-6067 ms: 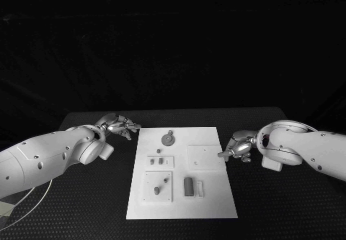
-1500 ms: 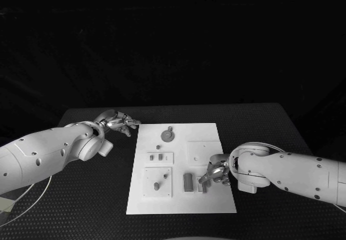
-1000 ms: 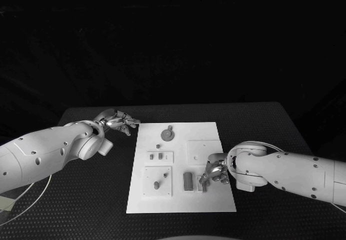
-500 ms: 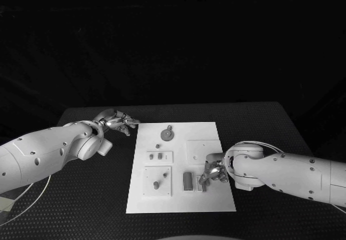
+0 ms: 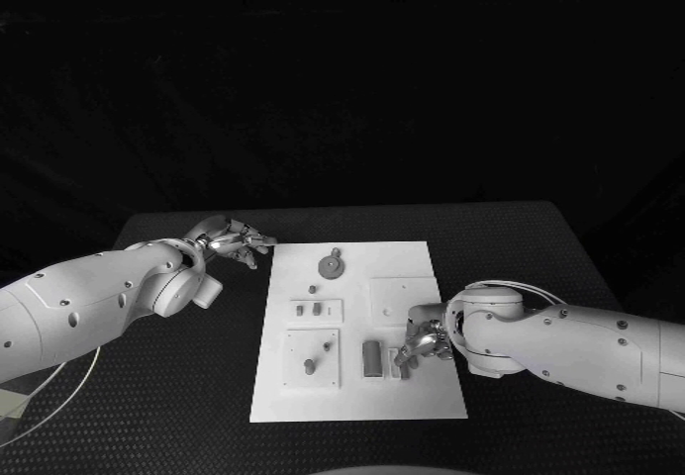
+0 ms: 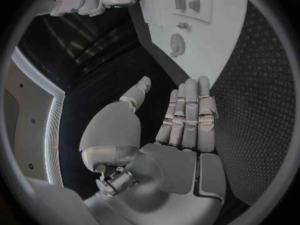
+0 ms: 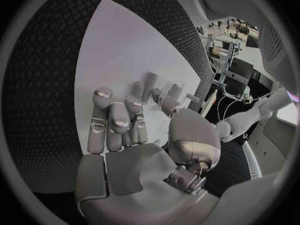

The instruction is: Assemble the parts on the task board

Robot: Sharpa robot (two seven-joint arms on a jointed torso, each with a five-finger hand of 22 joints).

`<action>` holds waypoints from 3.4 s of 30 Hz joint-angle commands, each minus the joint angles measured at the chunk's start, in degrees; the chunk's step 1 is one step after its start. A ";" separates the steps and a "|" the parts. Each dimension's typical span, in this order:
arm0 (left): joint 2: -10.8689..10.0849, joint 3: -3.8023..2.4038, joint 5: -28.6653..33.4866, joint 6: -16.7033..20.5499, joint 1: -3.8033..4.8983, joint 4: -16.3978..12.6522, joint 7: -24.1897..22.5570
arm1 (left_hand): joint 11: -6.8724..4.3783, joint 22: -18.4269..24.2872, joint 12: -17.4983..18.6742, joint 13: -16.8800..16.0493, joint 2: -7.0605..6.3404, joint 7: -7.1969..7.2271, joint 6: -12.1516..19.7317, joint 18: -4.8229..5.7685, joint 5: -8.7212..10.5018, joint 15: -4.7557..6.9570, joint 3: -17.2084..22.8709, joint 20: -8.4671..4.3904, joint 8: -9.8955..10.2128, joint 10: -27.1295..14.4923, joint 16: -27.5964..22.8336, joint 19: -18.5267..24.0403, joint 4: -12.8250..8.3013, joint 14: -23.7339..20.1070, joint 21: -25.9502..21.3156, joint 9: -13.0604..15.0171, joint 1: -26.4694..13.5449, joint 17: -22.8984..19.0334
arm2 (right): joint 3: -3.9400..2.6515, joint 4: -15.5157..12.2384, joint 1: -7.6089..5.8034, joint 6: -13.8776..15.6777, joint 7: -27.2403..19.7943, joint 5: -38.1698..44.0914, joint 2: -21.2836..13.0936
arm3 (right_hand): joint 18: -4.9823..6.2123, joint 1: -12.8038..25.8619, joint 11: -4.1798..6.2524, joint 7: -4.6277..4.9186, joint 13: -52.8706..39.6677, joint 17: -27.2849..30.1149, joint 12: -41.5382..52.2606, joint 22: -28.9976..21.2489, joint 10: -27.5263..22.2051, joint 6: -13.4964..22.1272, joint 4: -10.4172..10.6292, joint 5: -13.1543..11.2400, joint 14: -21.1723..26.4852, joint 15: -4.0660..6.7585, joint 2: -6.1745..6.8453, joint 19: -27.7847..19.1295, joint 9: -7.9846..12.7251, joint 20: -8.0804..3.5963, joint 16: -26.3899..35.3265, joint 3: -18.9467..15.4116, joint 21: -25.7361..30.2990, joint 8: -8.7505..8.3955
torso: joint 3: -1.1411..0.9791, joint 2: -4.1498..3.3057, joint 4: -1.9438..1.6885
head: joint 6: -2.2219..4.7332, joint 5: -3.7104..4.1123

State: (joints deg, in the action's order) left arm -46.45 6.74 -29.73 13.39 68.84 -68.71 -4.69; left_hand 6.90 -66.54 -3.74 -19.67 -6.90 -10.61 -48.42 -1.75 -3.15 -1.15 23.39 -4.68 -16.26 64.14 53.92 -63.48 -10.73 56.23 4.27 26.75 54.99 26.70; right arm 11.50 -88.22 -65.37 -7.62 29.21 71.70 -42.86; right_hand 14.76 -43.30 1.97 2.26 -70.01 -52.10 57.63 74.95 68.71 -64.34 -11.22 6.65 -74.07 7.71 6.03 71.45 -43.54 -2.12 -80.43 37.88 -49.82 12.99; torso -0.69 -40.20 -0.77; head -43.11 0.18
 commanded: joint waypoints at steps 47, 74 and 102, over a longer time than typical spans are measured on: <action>-0.30 -0.03 -0.47 -0.67 0.08 -0.31 0.44 | 0.20 0.12 -0.23 -0.08 -0.02 -0.09 0.37 -0.80 -0.05 0.14 -0.42 0.06 -0.19 -0.22 -0.40 -0.54 0.10 0.04 -0.21 -0.11 -0.53 0.13 | 1.13 -2.55 0.74 -9.17 4.92 23.95 -2.42 | 0.24 1.64 -0.71 2.89 0.55 0.50 -0.37 0.76 -0.24 5.08 5.29 -0.29 0.01 -0.36 6.11 0.29 1.01 0.22 0.60 3.22 0.55 -1.96 | 0.07 0.00 -0.01 | -0.20 0.31; -0.31 -0.02 -0.82 -0.75 0.08 -0.30 0.80 | 0.19 0.12 -0.23 -0.08 -0.06 -0.09 0.37 -0.82 -0.06 0.14 -0.44 0.04 -0.21 -0.23 -0.41 -0.55 0.08 0.05 -0.21 -0.13 -0.51 0.16 | 1.10 -1.95 0.63 -4.01 0.27 11.08 -3.34 | 0.24 -15.79 -0.90 3.01 0.65 0.14 0.17 1.16 0.17 4.85 -5.76 -0.27 0.13 -0.63 -4.13 -1.21 1.86 0.60 0.22 1.55 -0.82 -1.51 | 0.03 -0.01 -0.01 | -0.27 0.33; -0.28 -0.02 -0.82 -0.76 0.08 -0.30 0.86 | 0.19 0.13 -0.23 -0.08 -0.03 -0.08 0.36 -0.83 -0.06 0.15 -0.45 0.05 -0.22 -0.23 -0.41 -0.58 0.06 0.08 -0.21 -0.15 -0.47 0.19 | 1.10 -2.52 0.13 3.78 -0.74 8.38 -3.86 | 0.24 -19.09 -0.92 3.02 0.72 0.28 0.49 1.02 0.73 3.90 -5.67 -0.25 -0.01 -0.77 -3.01 -1.19 2.14 0.99 0.19 0.33 -1.08 -1.03 | 0.01 -0.01 -0.03 | -0.04 0.31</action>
State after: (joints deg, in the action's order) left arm -46.79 6.75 -30.40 13.25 68.84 -68.88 -3.57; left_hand 6.90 -66.51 -3.74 -19.67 -6.90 -10.60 -48.42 -1.76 -3.15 -1.16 23.26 -4.49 -16.25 64.14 53.69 -63.69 -10.60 56.23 4.26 26.68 54.99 26.84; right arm 12.31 -91.24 -65.54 -7.18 26.44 84.29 -46.72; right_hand 14.58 -55.10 1.00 0.16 -69.31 -51.87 57.90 74.95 68.99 -65.63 -16.83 6.15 -73.96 7.13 10.26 70.32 -42.84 -1.20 -80.19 38.57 -50.69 13.21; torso -0.66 -40.22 -0.77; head -43.16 0.51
